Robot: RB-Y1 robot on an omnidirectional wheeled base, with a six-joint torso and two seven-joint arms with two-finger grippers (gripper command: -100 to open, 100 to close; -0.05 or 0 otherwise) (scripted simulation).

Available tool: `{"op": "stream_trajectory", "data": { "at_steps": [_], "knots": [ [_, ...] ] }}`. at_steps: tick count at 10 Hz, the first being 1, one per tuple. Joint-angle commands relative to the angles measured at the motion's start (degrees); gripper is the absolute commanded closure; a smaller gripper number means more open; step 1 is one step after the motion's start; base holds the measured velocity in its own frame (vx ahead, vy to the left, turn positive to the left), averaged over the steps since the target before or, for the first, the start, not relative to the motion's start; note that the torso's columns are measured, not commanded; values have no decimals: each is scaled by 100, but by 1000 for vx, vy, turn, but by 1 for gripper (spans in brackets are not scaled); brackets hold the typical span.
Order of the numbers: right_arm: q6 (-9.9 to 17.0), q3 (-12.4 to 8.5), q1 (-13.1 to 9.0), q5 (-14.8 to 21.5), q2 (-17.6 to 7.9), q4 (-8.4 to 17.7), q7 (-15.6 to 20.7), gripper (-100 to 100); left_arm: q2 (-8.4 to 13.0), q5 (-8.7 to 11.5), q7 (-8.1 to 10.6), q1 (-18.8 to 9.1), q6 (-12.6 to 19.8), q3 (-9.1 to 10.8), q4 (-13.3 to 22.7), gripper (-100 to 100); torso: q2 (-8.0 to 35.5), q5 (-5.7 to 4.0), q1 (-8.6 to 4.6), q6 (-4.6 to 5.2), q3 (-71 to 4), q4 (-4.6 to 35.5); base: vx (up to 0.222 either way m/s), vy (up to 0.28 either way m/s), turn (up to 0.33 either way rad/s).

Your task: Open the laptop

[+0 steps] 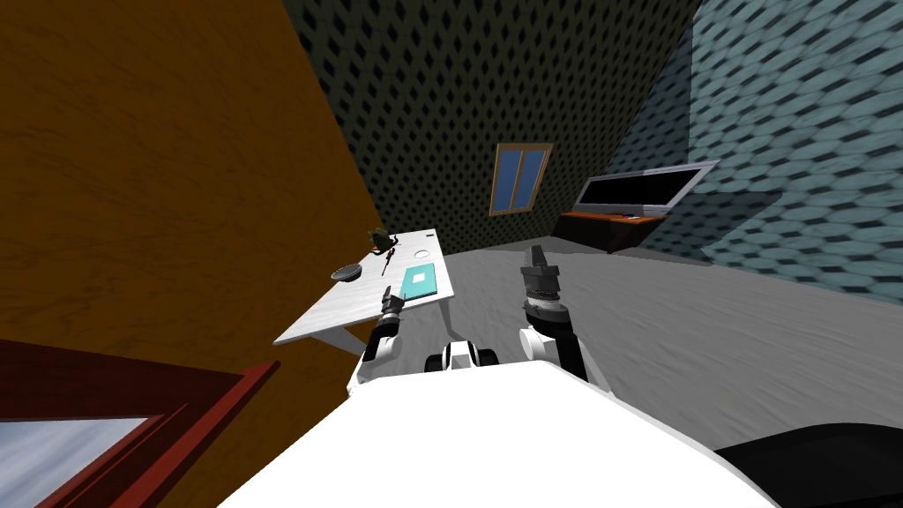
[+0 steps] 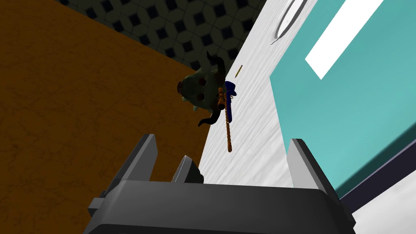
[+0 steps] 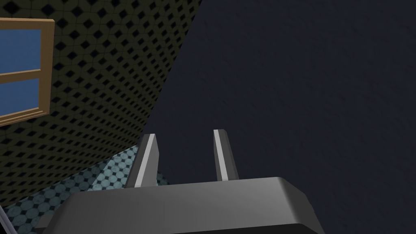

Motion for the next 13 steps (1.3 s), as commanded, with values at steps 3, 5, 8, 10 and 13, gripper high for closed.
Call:
{"op": "stream_trajectory", "data": {
  "at_steps": [3,5,8,10,13],
  "knots": [
    [0,0,0,0,0,0,0,0,-164,-10,-46,-109,526,33,-45,-100,-1,0,1,0,-1,0,-21,-18,14],
    [0,0,0,0,0,0,0,0,-258,-26,-73,-114,590,35,-82,-100,-1,0,-1,0,0,0,-16,-14,11],
    [0,0,1,0,-1,0,0,0,-212,27,-59,-60,926,112,-427,-100,-14,2,4,0,-11,-6,62,2,12],
    [0,0,0,0,0,0,0,0,-192,49,-52,-30,1046,138,-570,-100,12,-2,-8,0,8,4,18,-22,16],
    [0,0,0,0,0,0,0,0,-134,113,-29,62,1407,215,-997,-100,0,0,0,0,0,0,10,-25,24]
  ]
}}
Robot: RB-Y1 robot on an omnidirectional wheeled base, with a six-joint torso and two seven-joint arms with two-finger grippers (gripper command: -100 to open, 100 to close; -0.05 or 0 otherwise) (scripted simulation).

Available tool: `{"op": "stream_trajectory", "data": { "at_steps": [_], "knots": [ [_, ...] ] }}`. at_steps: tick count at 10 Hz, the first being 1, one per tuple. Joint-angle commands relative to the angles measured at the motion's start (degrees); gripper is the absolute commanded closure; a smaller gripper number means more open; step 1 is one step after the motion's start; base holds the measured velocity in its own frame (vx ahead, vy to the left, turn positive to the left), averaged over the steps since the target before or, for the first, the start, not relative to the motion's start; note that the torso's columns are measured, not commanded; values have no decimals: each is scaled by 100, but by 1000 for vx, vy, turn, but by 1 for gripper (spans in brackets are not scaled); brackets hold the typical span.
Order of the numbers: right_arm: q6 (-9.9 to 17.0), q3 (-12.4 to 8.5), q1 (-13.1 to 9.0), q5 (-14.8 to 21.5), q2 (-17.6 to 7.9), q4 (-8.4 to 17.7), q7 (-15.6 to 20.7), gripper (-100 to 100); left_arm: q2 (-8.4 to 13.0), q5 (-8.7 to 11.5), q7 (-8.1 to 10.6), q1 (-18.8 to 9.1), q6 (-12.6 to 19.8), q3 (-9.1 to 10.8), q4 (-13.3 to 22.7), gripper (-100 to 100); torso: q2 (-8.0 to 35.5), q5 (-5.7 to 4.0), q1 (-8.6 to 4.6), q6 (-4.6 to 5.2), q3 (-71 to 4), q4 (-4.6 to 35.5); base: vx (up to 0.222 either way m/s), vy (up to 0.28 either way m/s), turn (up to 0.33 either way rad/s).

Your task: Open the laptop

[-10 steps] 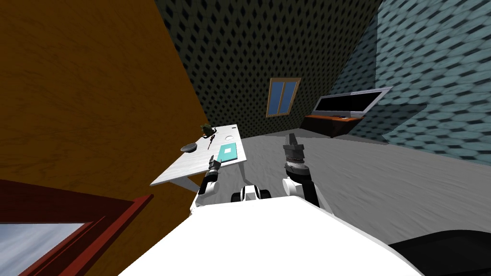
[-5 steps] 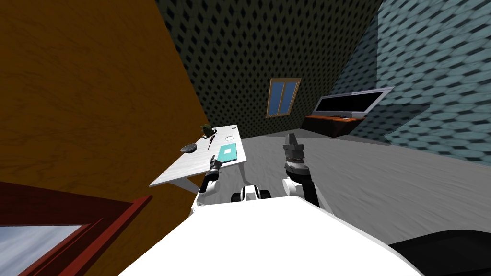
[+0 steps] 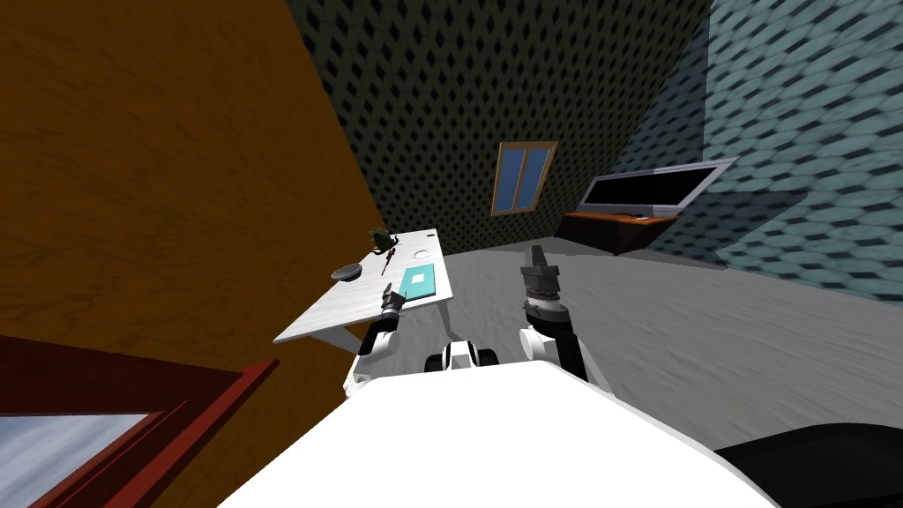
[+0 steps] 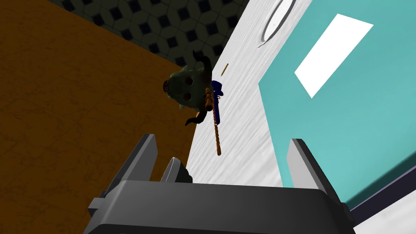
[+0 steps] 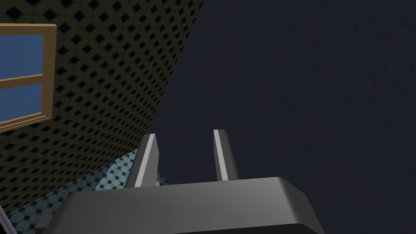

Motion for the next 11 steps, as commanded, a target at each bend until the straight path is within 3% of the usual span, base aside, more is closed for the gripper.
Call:
{"op": "stream_trajectory", "data": {
  "at_steps": [1,4,5,6,11],
  "knots": [
    [0,0,0,0,0,0,0,0,58,58,23,57,332,76,-356,-100,-4,0,1,0,-3,-1,14,-27,24],
    [0,0,0,0,0,0,0,0,116,122,46,149,693,153,-783,-100,-3,0,0,0,-2,-1,21,-25,22],
    [0,0,0,0,0,0,0,0,119,116,45,130,602,138,-686,-100,-1,0,2,0,-1,-1,10,-9,5],
    [0,0,0,0,0,0,0,0,123,120,49,134,625,141,-701,0,2,2,5,1,1,0,0,0,0],
    [0,0,0,0,0,0,0,0,123,120,48,133,623,141,-700,0,-2,0,0,0,-1,-1,0,0,0]
  ]
}}
